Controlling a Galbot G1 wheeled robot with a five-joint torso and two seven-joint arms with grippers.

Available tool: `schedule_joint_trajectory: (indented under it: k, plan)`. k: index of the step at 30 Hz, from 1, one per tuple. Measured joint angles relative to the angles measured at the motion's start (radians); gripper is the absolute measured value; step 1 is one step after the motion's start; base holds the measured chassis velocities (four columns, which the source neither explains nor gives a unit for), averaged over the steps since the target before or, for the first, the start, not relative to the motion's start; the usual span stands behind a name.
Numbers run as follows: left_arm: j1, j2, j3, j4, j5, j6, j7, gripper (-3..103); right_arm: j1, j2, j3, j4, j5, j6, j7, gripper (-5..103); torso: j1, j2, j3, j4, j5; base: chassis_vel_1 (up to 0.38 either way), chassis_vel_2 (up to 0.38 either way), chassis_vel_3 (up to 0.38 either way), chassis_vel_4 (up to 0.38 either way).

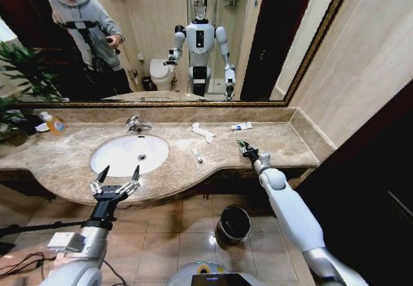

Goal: Pick up the trash from the sink and place it in the trash bin.

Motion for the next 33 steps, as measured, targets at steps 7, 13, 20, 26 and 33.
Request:
schedule_joint_trajectory:
  k: [7, 13, 20, 26, 33]
  plan:
    - [0.000, 0.000, 0.000, 0.000, 0.000, 0.000, 0.000, 100, -0.006, 0.002, 0.001, -0.005, -0.001, -0.001, 0.003, 57, 0.000, 0.000, 0.000, 0.0000, 0.0000, 0.000, 0.000, 0.000, 0.000]
    - [0.000, 0.000, 0.000, 0.000, 0.000, 0.000, 0.000, 100, -0.011, 0.004, 0.002, -0.013, -0.002, -0.004, 0.003, 79, 0.000, 0.000, 0.000, 0.0000, 0.0000, 0.000, 0.000, 0.000, 0.000]
    - [0.000, 0.000, 0.000, 0.000, 0.000, 0.000, 0.000, 100, -0.014, 0.007, 0.003, -0.025, -0.001, -0.002, -0.001, 74, 0.000, 0.000, 0.000, 0.0000, 0.0000, 0.000, 0.000, 0.000, 0.000]
    - [0.000, 0.000, 0.000, 0.000, 0.000, 0.000, 0.000, 100, -0.014, 0.005, 0.003, -0.025, 0.022, -0.002, 0.000, 53, 0.000, 0.000, 0.000, 0.0000, -0.0001, 0.000, 0.000, 0.000, 0.000]
    - [0.000, 0.000, 0.000, 0.000, 0.000, 0.000, 0.000, 100, -0.015, 0.003, 0.007, -0.026, 0.032, -0.002, 0.000, 32, 0.000, 0.000, 0.000, 0.0000, -0.0001, 0.000, 0.000, 0.000, 0.000]
